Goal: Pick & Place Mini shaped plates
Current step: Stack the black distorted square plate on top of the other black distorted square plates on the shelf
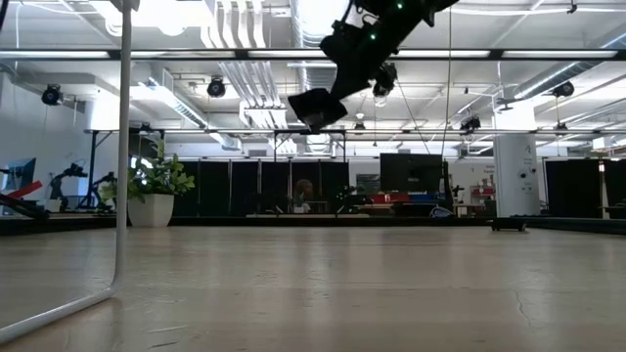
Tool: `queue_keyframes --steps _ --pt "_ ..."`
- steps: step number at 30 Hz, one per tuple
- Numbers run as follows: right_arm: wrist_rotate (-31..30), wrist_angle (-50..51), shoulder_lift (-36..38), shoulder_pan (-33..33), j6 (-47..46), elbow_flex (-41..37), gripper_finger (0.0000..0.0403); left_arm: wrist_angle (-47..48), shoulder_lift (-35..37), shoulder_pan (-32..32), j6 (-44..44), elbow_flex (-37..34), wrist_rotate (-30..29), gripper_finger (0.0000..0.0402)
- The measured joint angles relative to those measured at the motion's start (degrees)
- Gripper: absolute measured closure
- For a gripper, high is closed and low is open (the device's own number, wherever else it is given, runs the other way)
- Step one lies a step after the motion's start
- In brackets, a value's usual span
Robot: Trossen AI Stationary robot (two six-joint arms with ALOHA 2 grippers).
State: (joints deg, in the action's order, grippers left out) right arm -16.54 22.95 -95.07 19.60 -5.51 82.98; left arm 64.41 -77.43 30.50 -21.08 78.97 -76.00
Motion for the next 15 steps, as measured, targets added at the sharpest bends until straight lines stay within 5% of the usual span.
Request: queue_keyframes --steps 15 --pt "-0.2 -11.8 0.0 -7.1 5.8 0.0 0.0394 -20.0 0.0 -9.2 15.8 -6.2 -0.8 0.0307"
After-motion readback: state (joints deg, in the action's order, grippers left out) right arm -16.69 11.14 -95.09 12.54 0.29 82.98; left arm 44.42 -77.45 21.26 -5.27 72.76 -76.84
